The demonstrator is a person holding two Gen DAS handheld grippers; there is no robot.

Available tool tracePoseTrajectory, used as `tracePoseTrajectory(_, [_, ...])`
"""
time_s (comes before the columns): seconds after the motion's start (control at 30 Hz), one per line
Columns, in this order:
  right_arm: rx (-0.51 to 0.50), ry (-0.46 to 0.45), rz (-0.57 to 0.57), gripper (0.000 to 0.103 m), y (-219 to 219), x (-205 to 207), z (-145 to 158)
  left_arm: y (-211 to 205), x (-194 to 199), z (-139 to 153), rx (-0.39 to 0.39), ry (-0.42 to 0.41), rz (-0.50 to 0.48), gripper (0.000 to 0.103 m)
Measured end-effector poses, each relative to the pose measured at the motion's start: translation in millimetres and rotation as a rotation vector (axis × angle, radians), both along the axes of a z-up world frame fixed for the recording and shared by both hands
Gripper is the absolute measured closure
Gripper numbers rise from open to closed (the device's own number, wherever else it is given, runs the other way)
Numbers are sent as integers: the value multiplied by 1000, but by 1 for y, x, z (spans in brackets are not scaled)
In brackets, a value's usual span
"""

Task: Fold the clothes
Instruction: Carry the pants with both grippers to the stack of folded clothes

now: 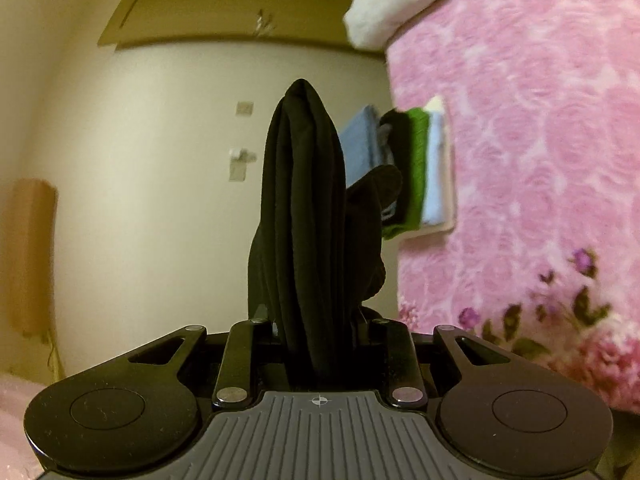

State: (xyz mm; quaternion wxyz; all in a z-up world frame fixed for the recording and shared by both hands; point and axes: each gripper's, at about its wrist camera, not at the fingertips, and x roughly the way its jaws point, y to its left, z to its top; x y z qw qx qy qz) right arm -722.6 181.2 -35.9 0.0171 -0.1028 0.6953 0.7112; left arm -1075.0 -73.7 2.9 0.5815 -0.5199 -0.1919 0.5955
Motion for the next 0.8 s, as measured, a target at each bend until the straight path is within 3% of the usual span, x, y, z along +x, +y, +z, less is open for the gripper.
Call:
tracePoseTrajectory(0.13, [4,9,27,78,5,-37,1,10,-31,3,-2,16,21,80])
tracePoseTrajectory(0.33, [-8,15,10,78,11,-100,-3,35,-113,-4,-22,22,-8,80])
tracePoseTrajectory(0.6, [-72,50,-105,78,14,-233,-25,93,-274,-6,-53,49,-112,80])
tracePoseTrajectory(0.8, [-92,44,-189,78,28,-328,-44,150,-375,-29,-79,69,-189,80])
